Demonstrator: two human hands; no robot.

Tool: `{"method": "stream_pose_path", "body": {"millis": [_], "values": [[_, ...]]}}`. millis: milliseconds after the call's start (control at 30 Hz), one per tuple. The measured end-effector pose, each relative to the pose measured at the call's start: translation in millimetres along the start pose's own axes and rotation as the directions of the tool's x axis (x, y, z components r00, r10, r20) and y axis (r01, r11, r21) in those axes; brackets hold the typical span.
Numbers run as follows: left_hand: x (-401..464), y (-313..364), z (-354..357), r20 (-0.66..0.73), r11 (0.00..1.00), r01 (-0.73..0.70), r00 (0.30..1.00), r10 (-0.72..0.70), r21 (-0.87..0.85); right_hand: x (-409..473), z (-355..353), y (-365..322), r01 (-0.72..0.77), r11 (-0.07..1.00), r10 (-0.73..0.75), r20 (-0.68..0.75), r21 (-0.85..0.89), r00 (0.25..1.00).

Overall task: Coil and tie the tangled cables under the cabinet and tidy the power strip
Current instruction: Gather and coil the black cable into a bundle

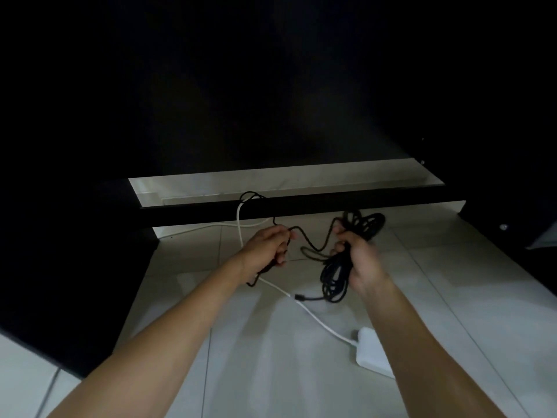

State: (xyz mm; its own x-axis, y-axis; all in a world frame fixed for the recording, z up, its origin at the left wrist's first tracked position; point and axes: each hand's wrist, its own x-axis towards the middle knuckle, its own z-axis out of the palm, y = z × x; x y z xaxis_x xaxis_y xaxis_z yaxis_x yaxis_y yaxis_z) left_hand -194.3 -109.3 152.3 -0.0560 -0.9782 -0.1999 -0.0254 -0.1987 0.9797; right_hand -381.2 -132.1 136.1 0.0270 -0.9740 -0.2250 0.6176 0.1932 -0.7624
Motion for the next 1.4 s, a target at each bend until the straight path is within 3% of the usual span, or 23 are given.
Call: {"method": "stream_pose_path", "body": {"millis": [200, 400, 533, 633, 700, 767, 867, 1000, 1067, 1167, 1233, 1300, 1400], "values": [[-3, 5, 19, -0.046, 0.992, -0.125, 0.991, 0.126, 0.008, -13, 9, 25, -0.155, 0.970, 0.111, -0.229, -0.186, 0.967], [-2, 10, 6, -0.057, 0.976, -0.184, 0.980, 0.191, 0.117, -25, 6, 26, -0.285, 0.910, 0.278, -0.067, -0.302, 0.958], [4, 9, 7, -0.174, 0.979, -0.130, 0.972, 0.157, 0.154, -26, 5, 24, -0.310, 0.902, 0.317, -0.027, -0.301, 0.948], [9, 1, 2, -0.248, 0.922, 0.061, 0.968, 0.039, 0.382, -23, 7, 21, -0.275, 0.943, 0.271, -0.044, -0.190, 0.961], [9, -6, -3, -0.179, 0.838, 0.167, 0.980, -0.084, 0.520, -21, 8, 16, -0.236, 0.968, 0.231, -0.062, -0.087, 0.971], [4, -9, 0, -0.064, 0.798, 0.137, 0.990, -0.123, 0.587, -19, 9, 9, -0.184, 0.983, 0.184, -0.072, -0.003, 0.980], [-1, -13, 3, 0.055, 0.814, 0.077, 0.990, -0.133, 0.576, -18, 8, -1, -0.131, 0.991, 0.132, -0.019, 0.015, 0.991], [1, -4, 6, 0.016, 0.871, 0.151, 0.984, -0.178, 0.467, -22, 11, -11, -0.100, 0.995, 0.102, 0.072, -0.024, 0.992], [8, 1, 6, -0.045, 0.882, 0.118, 0.993, -0.109, 0.456, -24, 14, -16, -0.101, 0.993, 0.107, 0.135, -0.054, 0.985], [17, -1, -2, -0.090, 0.732, 0.000, 0.992, 0.085, 0.682, -26, 19, -22, -0.094, 0.980, 0.132, 0.224, -0.173, 0.966], [13, 2, -1, -0.023, 0.672, -0.093, 0.987, 0.162, 0.735, -26, 23, -23, -0.079, 0.964, 0.147, 0.260, -0.255, 0.954], [5, 12, 8, 0.140, 0.722, -0.236, 0.971, 0.191, 0.650, -25, 28, -22, -0.075, 0.956, 0.155, 0.270, -0.285, 0.950], [-4, 18, 22, 0.264, 0.866, -0.237, 0.956, 0.127, 0.441, -25, 32, -24, -0.073, 0.967, 0.137, 0.258, -0.245, 0.956]]}}
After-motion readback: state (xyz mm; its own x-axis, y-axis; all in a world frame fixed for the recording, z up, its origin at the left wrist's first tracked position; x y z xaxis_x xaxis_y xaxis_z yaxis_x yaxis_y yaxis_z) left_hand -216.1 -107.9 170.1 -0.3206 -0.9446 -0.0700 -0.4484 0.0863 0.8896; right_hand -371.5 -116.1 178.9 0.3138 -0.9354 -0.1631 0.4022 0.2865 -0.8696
